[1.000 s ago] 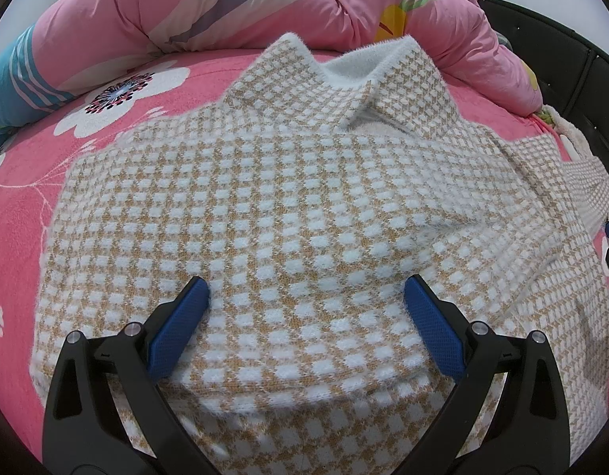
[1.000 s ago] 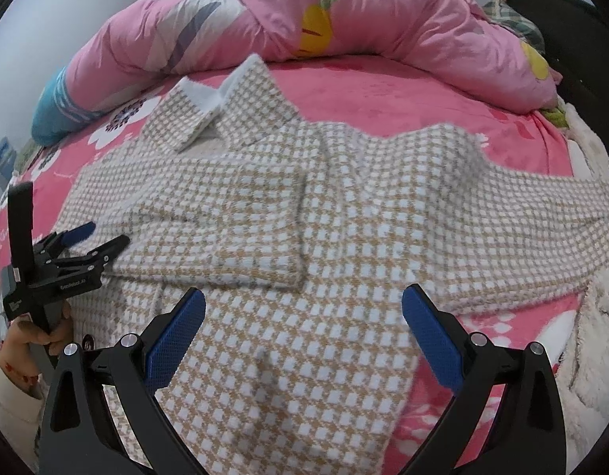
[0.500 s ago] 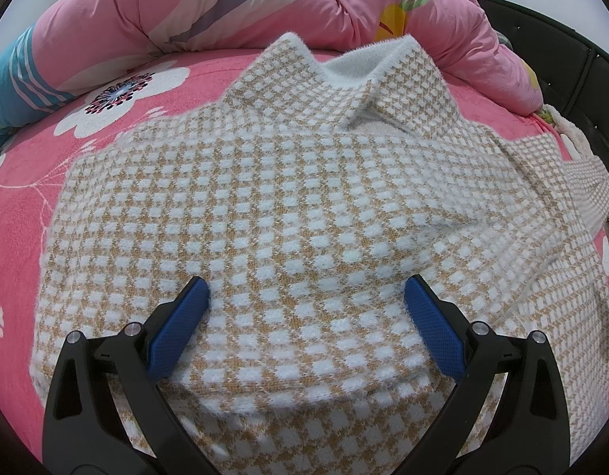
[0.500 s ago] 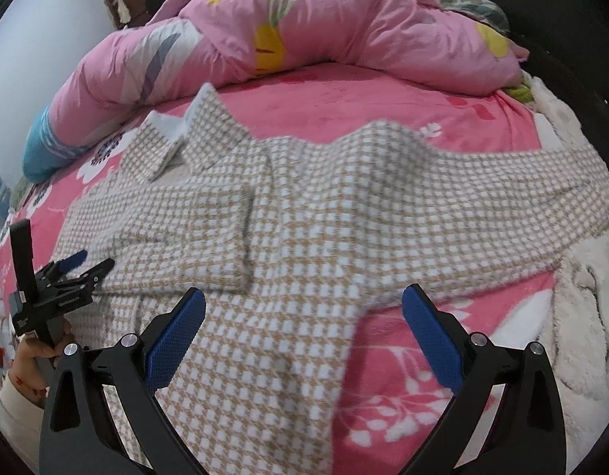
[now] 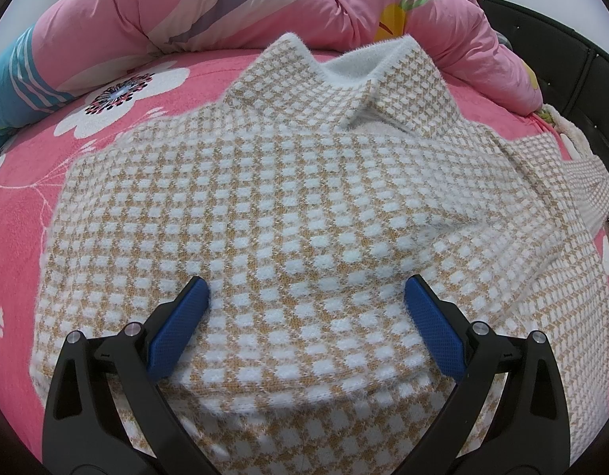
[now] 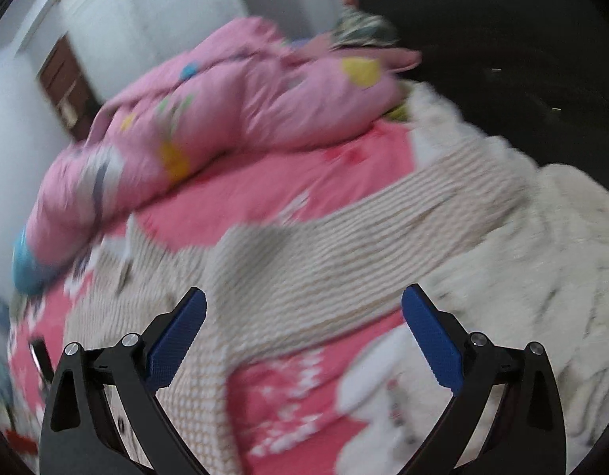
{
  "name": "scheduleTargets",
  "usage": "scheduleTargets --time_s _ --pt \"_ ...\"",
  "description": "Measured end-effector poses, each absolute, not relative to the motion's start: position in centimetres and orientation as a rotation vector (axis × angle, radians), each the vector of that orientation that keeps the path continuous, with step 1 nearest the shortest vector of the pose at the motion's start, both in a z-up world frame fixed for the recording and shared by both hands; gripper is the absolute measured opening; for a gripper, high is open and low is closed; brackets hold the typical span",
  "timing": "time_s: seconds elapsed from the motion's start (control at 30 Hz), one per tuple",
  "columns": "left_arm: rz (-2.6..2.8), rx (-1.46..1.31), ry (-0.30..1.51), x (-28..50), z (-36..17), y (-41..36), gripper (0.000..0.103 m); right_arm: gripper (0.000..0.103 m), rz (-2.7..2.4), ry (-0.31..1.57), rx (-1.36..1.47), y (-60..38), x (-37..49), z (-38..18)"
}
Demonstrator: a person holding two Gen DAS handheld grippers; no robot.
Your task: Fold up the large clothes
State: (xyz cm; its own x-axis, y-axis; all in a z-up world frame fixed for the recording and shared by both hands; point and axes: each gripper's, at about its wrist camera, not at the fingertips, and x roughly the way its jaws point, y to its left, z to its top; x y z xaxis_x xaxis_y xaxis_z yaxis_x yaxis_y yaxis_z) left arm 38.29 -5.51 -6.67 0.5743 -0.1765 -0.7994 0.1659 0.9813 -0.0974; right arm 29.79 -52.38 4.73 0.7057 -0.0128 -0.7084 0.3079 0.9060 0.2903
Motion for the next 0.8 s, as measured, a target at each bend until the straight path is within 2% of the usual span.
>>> scheduleTargets --time_s 0.2,0.33,0.57,0.73,0.8 --pt "-0.2 -0.012 0.938 38.3 -6.7 -5.5 0.096 0.078 -0.176 0.806 0.704 -58.5 30.8 1.2" --pt "-0.2 -0.012 0.939 38.3 -6.7 -5.5 0.096 0.077 -0.15 0.833 0.758 -58.2 32.4 -1.3" --pt "-0.2 -0.013 0.938 38.3 -6.6 -5.5 0.097 0.076 -0.359 0.748 0.746 -64.1 34.2 -0.2" --pt "-0.2 -0.013 0.938 38.3 -6.7 -5.5 0.097 0.064 -0.458 0.777 0.871 -69.8 34.5 -2.8" --pt "-0.199 -0.012 0.938 38.3 -6.7 -5.5 0.097 0.064 -0.489 0.796 0.883 -70.9 34.5 -3.7"
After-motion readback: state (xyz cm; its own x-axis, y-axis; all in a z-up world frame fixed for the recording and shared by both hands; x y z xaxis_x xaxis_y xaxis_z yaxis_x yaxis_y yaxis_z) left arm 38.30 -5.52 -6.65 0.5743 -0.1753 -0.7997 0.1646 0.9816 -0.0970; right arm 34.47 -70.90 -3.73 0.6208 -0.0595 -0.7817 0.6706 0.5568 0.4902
